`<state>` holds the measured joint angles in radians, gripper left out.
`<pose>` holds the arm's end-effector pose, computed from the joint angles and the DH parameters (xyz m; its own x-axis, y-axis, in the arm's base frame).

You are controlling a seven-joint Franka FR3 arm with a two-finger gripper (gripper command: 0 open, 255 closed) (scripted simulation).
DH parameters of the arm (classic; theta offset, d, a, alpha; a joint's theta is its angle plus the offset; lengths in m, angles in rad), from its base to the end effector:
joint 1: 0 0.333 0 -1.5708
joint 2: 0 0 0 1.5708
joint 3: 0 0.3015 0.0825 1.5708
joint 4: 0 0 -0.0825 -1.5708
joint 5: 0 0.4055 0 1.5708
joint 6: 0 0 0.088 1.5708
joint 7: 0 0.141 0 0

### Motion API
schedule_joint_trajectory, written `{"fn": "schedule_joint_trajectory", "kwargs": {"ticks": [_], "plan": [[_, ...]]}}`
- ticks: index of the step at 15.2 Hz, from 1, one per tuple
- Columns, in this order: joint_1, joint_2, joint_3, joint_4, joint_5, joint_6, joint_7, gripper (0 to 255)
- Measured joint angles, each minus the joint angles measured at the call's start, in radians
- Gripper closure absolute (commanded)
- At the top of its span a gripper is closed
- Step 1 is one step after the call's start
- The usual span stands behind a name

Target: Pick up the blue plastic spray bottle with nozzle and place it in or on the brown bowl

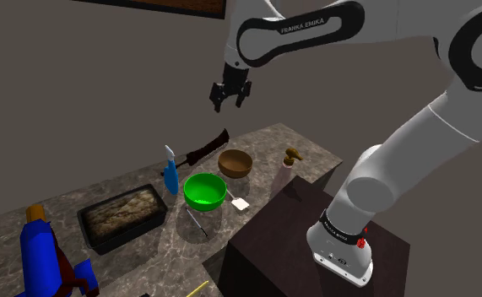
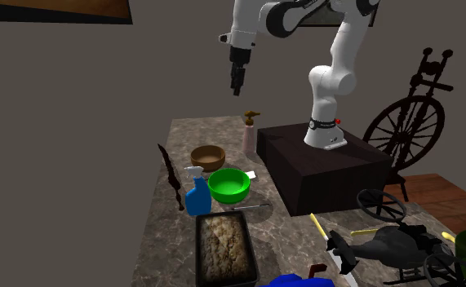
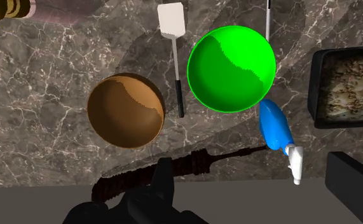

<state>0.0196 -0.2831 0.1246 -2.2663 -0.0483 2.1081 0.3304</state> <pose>0.4998 0.0697 0.4288 0.9768 -0.1619 0.1401 -0.1684 -0.9851 0.0353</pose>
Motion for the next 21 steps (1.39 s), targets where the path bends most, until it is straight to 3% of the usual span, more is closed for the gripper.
{"fn": "schedule_joint_trajectory", "kwargs": {"ticks": [11,21], "plan": [[0.02,0.408,0.042,0.203,-0.048,0.145,0.128,0],[0.077,0.805,0.037,0.522,-0.092,0.169,0.218,0]]}}
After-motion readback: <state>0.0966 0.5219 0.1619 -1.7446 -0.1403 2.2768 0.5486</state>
